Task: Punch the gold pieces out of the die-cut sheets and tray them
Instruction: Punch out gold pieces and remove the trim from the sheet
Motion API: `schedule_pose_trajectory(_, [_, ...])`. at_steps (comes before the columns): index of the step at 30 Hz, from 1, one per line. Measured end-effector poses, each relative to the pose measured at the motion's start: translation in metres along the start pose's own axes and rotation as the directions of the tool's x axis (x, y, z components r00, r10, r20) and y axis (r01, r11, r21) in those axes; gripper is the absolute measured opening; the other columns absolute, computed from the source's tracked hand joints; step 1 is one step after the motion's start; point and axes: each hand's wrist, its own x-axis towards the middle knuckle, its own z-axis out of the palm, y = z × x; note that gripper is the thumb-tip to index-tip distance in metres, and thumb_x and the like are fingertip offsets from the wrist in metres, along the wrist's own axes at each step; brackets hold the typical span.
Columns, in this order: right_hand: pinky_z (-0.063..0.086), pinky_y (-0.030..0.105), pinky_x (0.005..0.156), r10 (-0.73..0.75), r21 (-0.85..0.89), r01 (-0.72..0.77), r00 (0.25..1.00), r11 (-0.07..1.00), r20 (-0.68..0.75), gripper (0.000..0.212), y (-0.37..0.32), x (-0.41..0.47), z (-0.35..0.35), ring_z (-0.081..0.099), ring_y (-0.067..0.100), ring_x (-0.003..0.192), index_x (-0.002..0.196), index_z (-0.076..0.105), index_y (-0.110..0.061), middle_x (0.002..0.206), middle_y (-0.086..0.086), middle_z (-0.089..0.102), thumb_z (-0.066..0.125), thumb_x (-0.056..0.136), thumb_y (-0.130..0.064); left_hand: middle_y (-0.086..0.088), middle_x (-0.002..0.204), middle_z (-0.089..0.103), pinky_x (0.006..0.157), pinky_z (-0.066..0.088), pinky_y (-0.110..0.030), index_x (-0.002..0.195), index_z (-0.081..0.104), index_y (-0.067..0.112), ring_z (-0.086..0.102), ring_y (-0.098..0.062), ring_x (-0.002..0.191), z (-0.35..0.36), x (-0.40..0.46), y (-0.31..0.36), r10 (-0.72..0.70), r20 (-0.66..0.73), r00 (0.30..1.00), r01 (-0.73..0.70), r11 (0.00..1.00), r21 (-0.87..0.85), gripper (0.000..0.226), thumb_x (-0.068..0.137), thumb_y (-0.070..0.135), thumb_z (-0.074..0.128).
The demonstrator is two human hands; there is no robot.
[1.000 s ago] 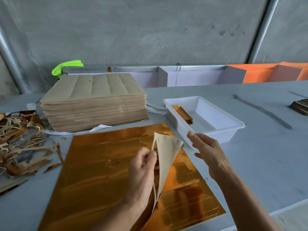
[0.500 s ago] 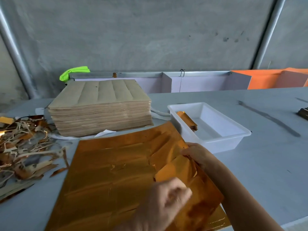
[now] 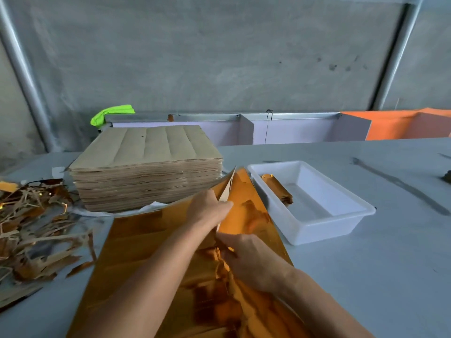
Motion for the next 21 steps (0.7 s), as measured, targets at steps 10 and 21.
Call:
schedule_pose_trajectory(10, [0.045, 0.023, 0.086, 0.239, 0.178, -0.218, 0.966, 0.960, -0.104, 0.041, 0.064, 0.038, -0.009, 0.054, 0.025, 0.117, 0.127, 0.053, -0.015, 0.128, 0.009, 0.056, 0.035, 0.101, -0.040, 0.002, 0.092, 0.064, 0.057, 0.039, -0.022, 0.096, 0.062, 0.015, 0.057, -0.009, 0.076, -0.016, 0.003, -0.031, -0.043, 0.053, 0.998, 0.059, 0.936, -0.346, 0.017, 0.099, 0.023, 0.047])
schedule_pose_trajectory(21, [0.046, 0.035, 0.095, 0.376, 0.321, -0.367, 0.926, 0.873, 0.035, 0.045, 0.081, 0.051, -0.004, 0.050, 0.012, 0.110, 0.136, 0.046, -0.016, 0.117, -0.007, 0.053, 0.047, 0.097, -0.040, 0.000, 0.089, 0.070, 0.062, 0.045, -0.020, 0.094, 0.066, 0.019, 0.061, -0.009, 0.079, -0.042, -0.016, -0.052, 0.020, 0.042, 0.999, 0.009, 0.805, -0.593, 0.023, 0.098, 0.034, 0.049])
